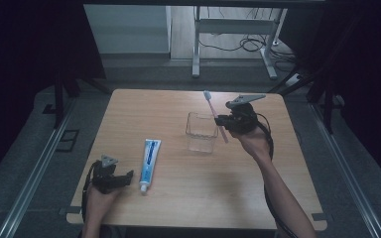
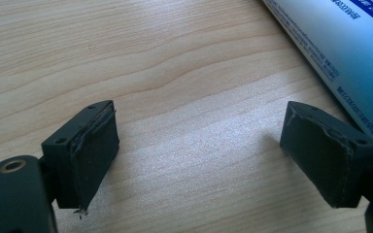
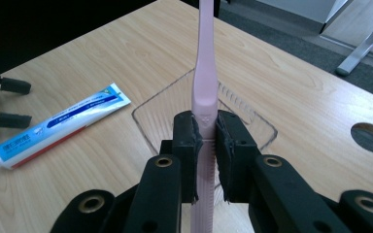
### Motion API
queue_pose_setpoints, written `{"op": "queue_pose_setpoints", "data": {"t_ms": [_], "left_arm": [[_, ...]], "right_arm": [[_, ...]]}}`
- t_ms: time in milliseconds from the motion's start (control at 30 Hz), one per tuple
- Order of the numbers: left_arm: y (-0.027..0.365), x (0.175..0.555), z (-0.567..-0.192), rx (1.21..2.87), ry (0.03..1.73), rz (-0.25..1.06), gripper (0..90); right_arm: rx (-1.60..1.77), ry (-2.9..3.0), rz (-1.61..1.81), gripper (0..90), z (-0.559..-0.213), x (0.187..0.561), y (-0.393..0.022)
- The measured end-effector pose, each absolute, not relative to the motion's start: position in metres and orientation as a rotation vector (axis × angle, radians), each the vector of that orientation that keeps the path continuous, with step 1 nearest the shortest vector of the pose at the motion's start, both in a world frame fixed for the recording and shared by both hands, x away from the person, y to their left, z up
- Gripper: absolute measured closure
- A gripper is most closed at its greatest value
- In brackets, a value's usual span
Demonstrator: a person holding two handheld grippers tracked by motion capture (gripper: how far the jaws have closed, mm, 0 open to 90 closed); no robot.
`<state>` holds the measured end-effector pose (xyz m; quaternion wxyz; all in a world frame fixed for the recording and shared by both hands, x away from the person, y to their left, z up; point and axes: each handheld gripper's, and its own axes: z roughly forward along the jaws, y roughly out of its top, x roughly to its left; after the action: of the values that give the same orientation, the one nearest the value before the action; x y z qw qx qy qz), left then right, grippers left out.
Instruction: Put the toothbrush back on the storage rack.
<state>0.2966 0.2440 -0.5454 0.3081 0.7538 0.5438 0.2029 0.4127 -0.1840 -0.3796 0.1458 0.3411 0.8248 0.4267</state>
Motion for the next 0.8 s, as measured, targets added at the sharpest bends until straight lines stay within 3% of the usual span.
{"op": "queue_pose_setpoints", "data": {"t_ms": [800], "left_arm": [[0.244, 0.297, -0.545, 1.994, 1.438, 0.535, 13.9]], "right_arm": [[0.996, 2.302, 1.295, 79.2, -0.385, 0.436, -0.16]]}}
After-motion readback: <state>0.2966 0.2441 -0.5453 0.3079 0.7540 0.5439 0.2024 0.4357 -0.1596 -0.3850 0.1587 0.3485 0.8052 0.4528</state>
